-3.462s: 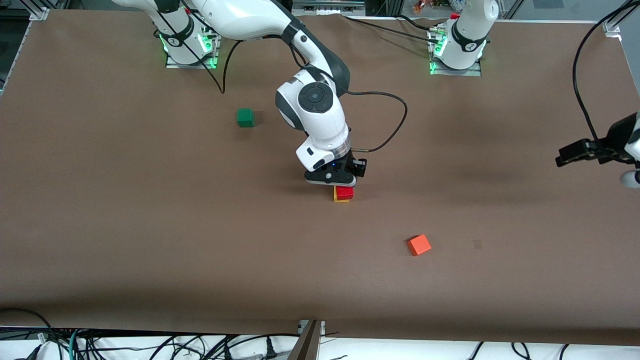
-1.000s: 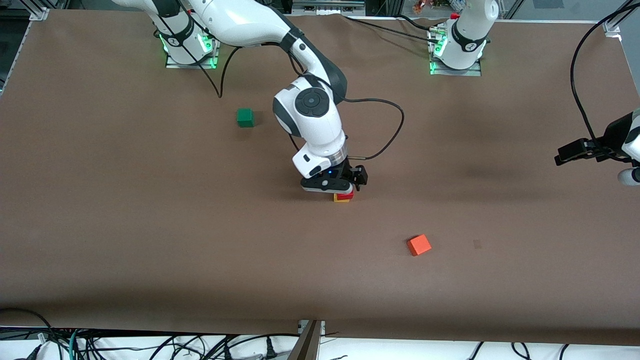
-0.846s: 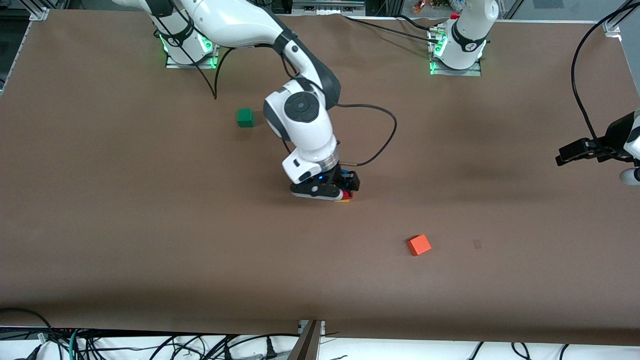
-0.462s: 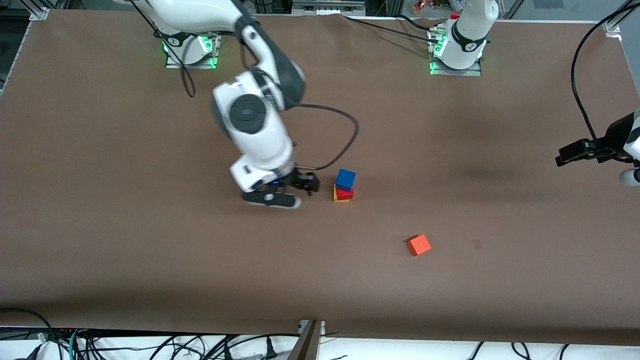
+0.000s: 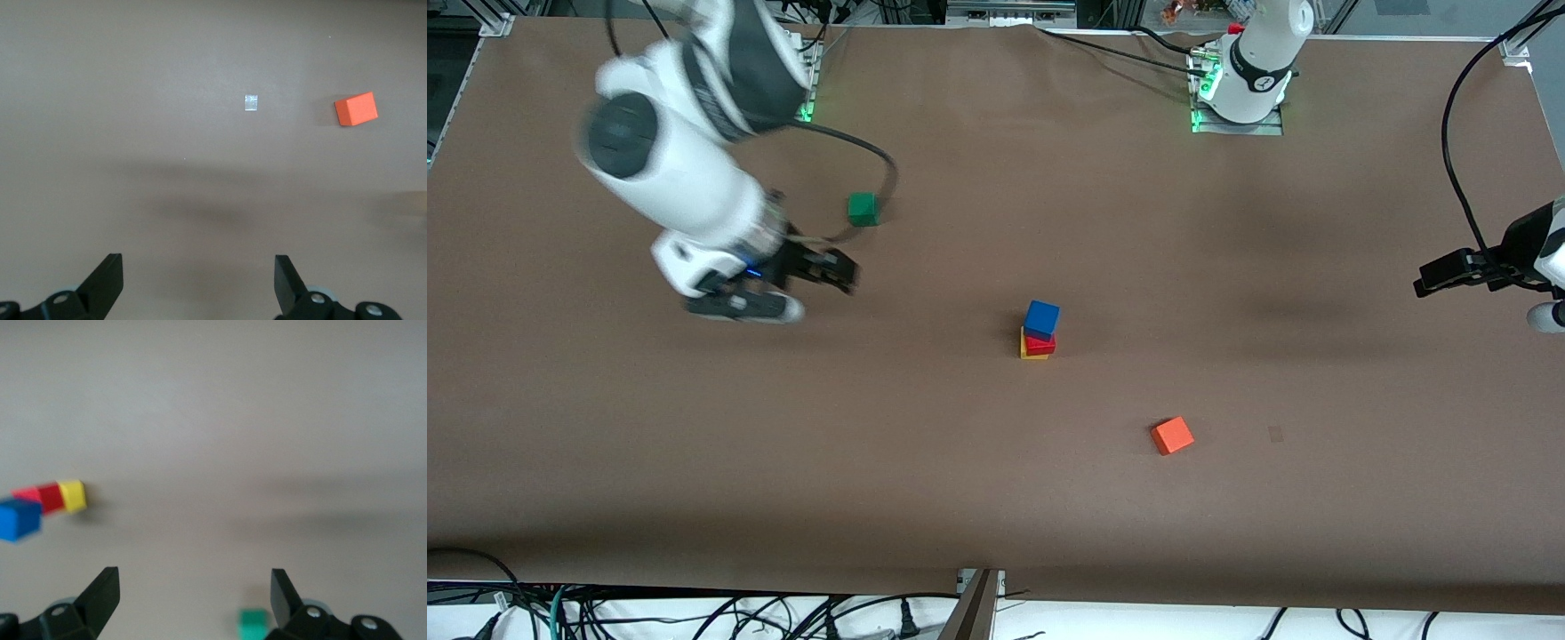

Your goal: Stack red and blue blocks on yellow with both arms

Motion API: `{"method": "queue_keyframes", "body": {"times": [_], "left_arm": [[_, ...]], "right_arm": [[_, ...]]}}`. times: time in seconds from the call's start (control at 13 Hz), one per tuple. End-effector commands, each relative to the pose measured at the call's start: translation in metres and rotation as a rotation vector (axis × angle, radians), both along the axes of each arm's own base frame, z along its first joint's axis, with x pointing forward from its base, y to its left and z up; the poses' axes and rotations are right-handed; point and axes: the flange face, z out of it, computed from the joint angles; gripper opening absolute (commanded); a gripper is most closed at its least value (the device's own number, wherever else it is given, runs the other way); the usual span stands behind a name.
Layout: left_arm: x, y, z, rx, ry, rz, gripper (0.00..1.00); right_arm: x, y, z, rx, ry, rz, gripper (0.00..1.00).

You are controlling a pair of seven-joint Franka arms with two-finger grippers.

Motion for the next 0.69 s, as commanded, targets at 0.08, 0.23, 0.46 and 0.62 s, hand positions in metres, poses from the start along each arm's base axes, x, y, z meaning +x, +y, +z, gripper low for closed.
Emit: {"method": "queue_keyframes", "body": {"times": [0.08,0.23,0.46,0.62], "left_arm": [[0.01,0.002,0.012,0.014,-0.025,-0.016,1.0],[0.01,0.001,0.014,0.042,-0.028,-0.026,1.0],[0.01,0.0,0.013,0.037,-0.027,-0.024,1.0],[0.01,0.0,0.013,0.034,-0.028,-0.024,1.0]], "right_arm": [[-0.035,-0.115,0.05,0.053,0.058,0.085,1.0],[-0.04,-0.137,0.06,-0.032,0.048,0.117,1.0],[-0.047,-0.145,0.072,-0.076,0.028,0.144,1.0],[-0.045,-0.152,0.074,-0.099,0.011,0.207,1.0]]}}
